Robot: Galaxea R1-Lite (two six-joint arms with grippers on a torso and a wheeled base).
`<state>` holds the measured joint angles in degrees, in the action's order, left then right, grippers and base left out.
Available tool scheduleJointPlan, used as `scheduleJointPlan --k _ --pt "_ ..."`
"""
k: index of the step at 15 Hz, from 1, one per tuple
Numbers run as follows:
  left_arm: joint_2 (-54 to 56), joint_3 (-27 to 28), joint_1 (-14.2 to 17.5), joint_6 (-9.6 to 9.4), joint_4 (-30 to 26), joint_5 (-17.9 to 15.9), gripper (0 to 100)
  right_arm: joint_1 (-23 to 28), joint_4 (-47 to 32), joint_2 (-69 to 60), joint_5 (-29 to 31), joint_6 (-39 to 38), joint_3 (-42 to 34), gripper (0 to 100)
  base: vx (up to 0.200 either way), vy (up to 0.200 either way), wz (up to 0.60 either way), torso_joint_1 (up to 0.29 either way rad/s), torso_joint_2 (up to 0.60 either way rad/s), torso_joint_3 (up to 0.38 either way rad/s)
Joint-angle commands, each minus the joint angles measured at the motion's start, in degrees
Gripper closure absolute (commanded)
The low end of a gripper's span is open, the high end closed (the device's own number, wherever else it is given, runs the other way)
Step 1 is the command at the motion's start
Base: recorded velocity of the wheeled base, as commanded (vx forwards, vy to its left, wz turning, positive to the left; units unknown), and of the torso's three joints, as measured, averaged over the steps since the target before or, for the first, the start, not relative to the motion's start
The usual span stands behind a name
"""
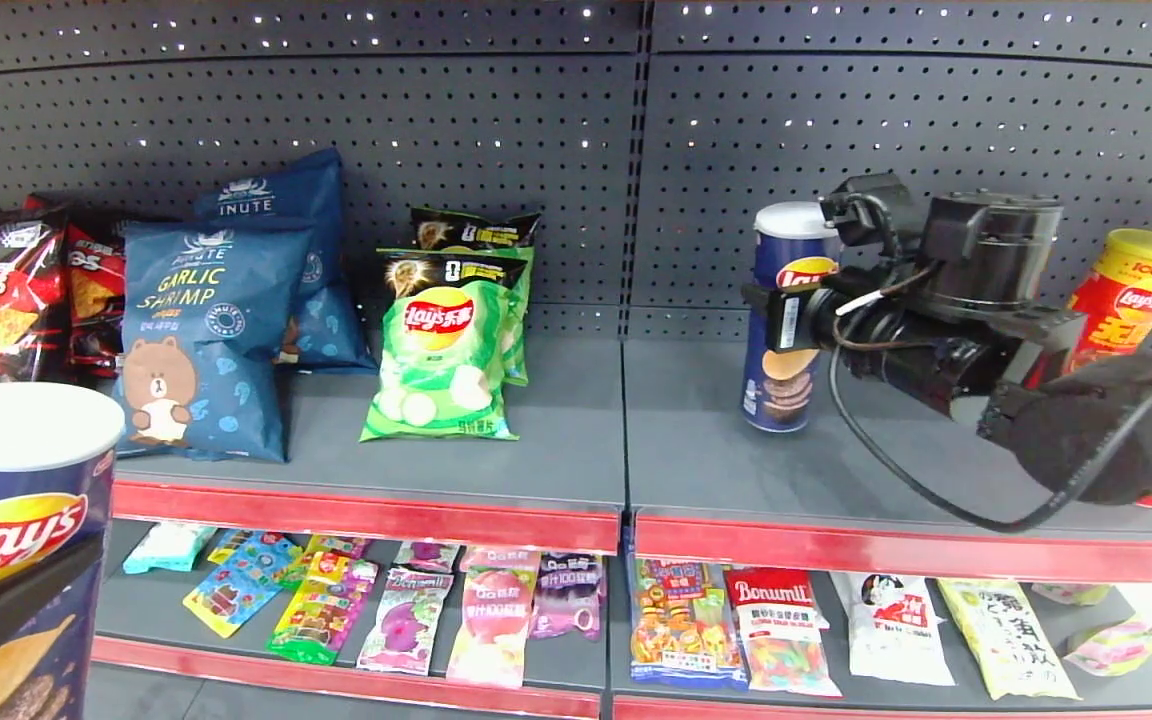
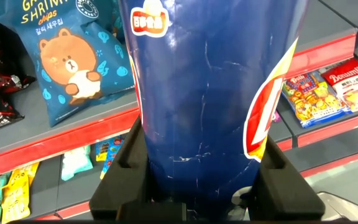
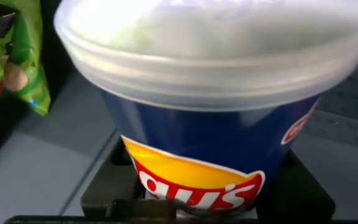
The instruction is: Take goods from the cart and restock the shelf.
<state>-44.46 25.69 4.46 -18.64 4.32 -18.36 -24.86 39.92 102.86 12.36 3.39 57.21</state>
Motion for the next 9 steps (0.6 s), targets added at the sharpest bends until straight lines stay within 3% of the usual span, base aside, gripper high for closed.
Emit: scheduleJointPlan --k 1,9 --pt "-0.1 0.0 0.0 0.01 0.0 0.0 100 0.5 0.5 -7.3 0.6 0.0 -6.1 100 0.0 0.0 0.0 0.0 0.0 0.0" --pt "-0.4 0.0 0.0 0.01 0.1 0.0 100 1.3 11.0 -7.2 2.9 -0.5 -15.6 100 0.0 0.0 0.0 0.0 0.0 0.0"
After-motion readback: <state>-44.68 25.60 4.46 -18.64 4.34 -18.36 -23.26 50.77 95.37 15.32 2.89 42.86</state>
